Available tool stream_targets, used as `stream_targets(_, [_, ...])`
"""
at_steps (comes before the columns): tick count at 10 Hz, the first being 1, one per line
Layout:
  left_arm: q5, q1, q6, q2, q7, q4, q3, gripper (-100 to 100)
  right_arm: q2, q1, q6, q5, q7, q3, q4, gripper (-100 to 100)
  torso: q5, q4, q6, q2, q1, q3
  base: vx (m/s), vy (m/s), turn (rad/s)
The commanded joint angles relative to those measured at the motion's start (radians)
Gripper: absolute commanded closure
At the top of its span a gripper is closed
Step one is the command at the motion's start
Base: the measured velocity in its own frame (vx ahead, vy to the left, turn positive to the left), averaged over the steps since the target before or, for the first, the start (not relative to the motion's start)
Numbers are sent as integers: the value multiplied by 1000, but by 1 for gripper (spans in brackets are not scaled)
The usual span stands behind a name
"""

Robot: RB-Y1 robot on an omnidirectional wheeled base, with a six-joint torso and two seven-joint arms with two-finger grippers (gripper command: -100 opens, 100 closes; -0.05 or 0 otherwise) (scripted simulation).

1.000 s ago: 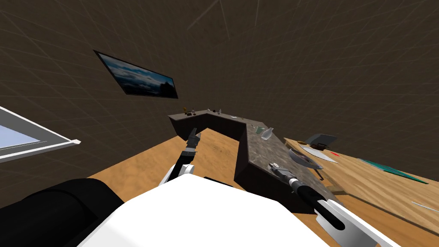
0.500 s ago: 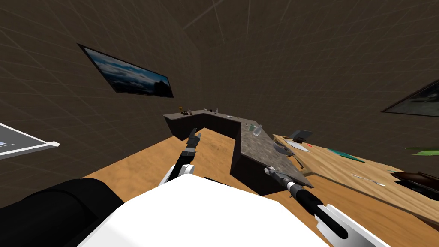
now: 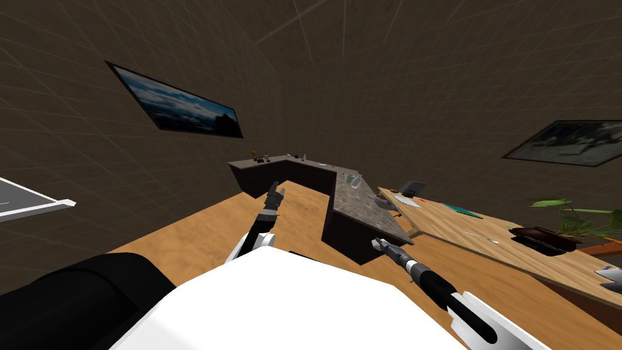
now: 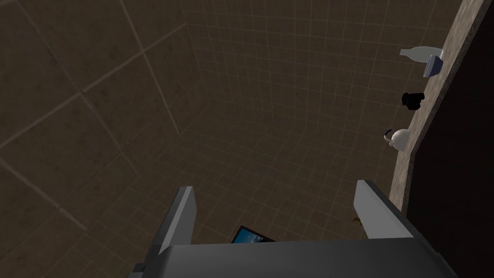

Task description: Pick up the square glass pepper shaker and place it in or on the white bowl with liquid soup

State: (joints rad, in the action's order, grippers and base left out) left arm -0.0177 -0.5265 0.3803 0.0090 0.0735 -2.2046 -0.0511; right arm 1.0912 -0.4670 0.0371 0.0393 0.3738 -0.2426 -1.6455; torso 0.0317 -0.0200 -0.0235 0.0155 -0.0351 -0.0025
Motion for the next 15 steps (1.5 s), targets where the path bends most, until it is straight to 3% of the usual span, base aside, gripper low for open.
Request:
stream_targets(1, [0, 0, 0, 0, 0, 0, 0, 0, 36, -8, -5, -36, -28, -8, -2, 100, 0, 0, 0, 0, 0, 0, -101, -145, 47])
stream_targets(6, [0, 0, 0, 0, 0, 0, 0, 0, 140, -25, -32, -66, -79, 30, 38, 100, 0, -1, 2, -8, -5, -4, -21, -181, 175])
stream_targets(7, [0, 0, 0, 0, 0, 0, 0, 0, 180, -31, -44, -62, -93, 57, 62, 100, 0, -1, 3, -10, -3, -5, 31, -166, 382])
stream_targets(15, [0, 0, 0, 0, 0, 0, 0, 0, 342, -57, -102, -15, -135, 198, 172, 100, -4, -4, 5, -19, 4, -11, 44, -156, 303])
